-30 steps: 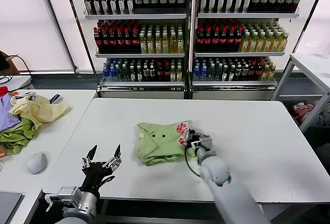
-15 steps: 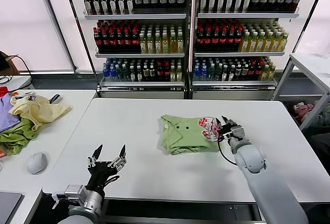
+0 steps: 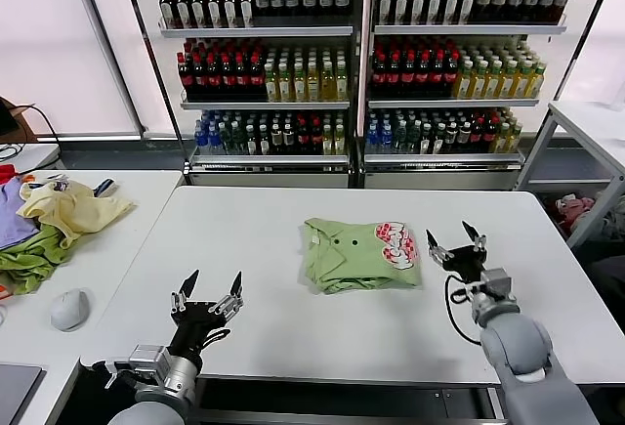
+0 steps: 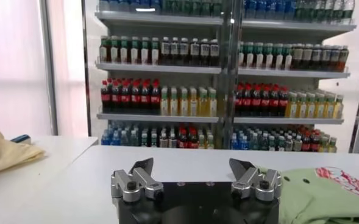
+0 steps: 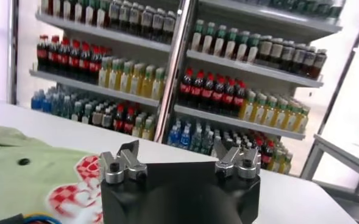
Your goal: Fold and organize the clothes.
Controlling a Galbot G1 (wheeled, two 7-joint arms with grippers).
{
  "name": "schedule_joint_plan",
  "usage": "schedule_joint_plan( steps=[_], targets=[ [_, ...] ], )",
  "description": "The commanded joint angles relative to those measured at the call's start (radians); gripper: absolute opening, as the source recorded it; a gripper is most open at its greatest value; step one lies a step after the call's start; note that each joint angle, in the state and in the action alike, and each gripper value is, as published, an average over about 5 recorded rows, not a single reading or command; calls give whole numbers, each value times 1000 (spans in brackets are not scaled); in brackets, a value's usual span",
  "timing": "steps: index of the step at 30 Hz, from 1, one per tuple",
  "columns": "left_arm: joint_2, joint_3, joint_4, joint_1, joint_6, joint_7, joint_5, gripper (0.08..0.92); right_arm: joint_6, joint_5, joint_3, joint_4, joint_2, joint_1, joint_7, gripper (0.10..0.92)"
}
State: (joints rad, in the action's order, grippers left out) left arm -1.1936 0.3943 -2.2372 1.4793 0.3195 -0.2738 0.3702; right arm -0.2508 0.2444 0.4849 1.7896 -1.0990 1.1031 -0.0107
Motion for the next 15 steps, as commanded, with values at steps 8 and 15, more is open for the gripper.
schedule_joint_plan(
  steps=[8, 15],
  targets=[
    [-3, -7, 9, -15, -16, 6, -23, 823, 95, -21, 193, 347, -90, 423, 30, 822],
    [-2, -6, 10, -12, -21, 9, -26, 823, 94, -48, 186, 360, -100, 428, 52, 823]
  ],
)
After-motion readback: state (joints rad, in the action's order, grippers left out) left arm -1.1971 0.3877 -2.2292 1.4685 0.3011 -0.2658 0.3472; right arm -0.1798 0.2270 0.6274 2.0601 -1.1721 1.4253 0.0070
